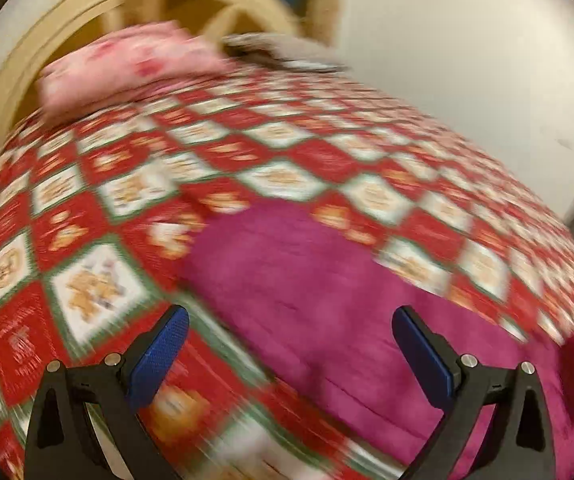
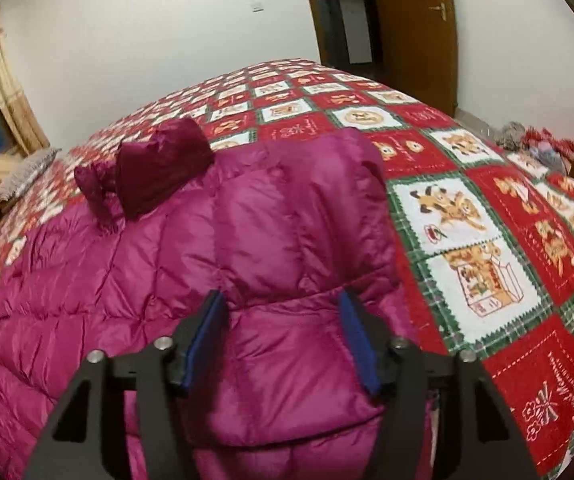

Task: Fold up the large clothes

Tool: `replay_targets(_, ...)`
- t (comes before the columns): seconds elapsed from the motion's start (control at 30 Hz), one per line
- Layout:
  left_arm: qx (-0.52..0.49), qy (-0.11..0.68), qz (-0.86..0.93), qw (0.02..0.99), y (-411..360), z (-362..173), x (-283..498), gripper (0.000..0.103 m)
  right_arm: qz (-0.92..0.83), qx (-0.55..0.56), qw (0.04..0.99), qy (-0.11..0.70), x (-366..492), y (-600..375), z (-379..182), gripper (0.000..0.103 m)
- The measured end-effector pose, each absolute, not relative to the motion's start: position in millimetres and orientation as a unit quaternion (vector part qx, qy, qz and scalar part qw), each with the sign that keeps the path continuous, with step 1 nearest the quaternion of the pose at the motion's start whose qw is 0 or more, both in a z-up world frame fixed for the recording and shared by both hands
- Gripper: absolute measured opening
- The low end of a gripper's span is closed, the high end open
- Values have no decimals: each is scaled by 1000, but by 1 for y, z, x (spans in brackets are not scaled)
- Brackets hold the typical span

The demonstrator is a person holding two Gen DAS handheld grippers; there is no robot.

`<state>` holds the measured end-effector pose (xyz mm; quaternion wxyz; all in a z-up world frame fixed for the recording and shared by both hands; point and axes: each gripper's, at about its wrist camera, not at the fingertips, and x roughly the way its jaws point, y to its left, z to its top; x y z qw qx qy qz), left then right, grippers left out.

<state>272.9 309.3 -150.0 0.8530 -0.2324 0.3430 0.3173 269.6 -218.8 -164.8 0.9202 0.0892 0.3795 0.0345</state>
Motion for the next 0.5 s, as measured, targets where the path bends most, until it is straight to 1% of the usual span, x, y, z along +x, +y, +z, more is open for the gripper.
replay_targets(0.07,-282,369,315,828,336,-173,278,102,32,81,920,381,270,-217,-166,65)
replay_targets(0.13,-329,378,299,812,347,-191,279,101,30,77,920,382,270,-215,-166,66)
replay_targets(0.2,-314,350,305,828,341,-192,277,101,29,73,920,383,271,-213,-167,67)
replay_targets(0.27,-291,350,305,836,333,-195,280,101,28,68,920,384,272,-212,-167,68)
replay_targets(0.3,-275,353,312,838,329,-197,282,94,28,67,920,384,271,-212,-167,68)
replay_targets(0.33,-257,353,319,841,325,-197,283,76,27,65,920,385,272,-211,-168,69)
replay_targets(0.37,-248,349,319,846,324,-197,283,63,27,63,920,385,272,-210,-168,69)
replay_targets(0.43,-267,339,278,858,327,-194,284,5,27,62,921,384,271,-210,-168,70)
replay_targets(0.5,-302,332,241,861,335,-193,283,5,28,64,921,384,271,-210,-168,70)
